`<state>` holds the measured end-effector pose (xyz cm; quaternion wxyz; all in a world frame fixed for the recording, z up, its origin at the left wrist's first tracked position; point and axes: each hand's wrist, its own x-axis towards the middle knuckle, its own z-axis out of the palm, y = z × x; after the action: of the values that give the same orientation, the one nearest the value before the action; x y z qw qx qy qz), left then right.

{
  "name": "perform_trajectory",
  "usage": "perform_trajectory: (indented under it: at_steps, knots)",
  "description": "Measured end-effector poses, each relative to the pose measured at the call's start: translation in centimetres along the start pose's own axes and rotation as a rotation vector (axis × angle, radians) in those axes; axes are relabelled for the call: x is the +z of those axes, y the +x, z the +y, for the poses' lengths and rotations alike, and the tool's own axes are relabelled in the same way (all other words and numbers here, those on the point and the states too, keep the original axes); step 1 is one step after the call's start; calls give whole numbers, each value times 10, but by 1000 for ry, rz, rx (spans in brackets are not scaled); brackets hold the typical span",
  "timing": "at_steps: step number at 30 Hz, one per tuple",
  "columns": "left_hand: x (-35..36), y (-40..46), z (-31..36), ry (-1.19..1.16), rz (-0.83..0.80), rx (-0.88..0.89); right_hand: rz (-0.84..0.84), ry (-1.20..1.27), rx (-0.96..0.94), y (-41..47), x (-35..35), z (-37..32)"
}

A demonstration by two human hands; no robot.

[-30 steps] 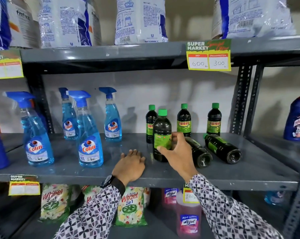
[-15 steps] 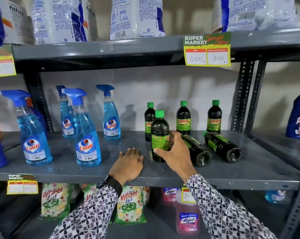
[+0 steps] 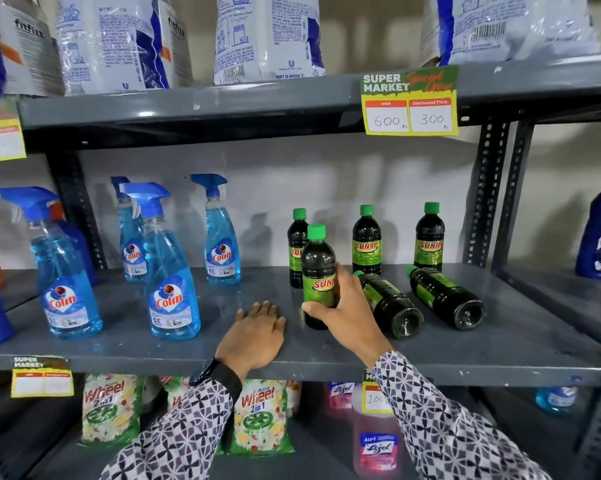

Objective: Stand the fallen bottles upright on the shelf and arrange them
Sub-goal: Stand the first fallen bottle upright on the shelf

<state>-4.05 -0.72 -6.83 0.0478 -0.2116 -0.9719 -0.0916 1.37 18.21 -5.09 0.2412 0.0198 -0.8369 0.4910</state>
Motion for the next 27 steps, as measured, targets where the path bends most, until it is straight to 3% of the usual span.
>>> perform_trajectory:
  at_steps: [4, 16, 27]
  knots:
    - [1, 1, 0, 1, 5, -1, -39, 44, 6, 2, -2, 3]
    - [1, 0, 0, -31, -3, -16, 4, -127, -13, 4, 6, 5]
    - [-5, -3, 4, -39, -13, -15, -99, 24, 57, -6, -4, 1]
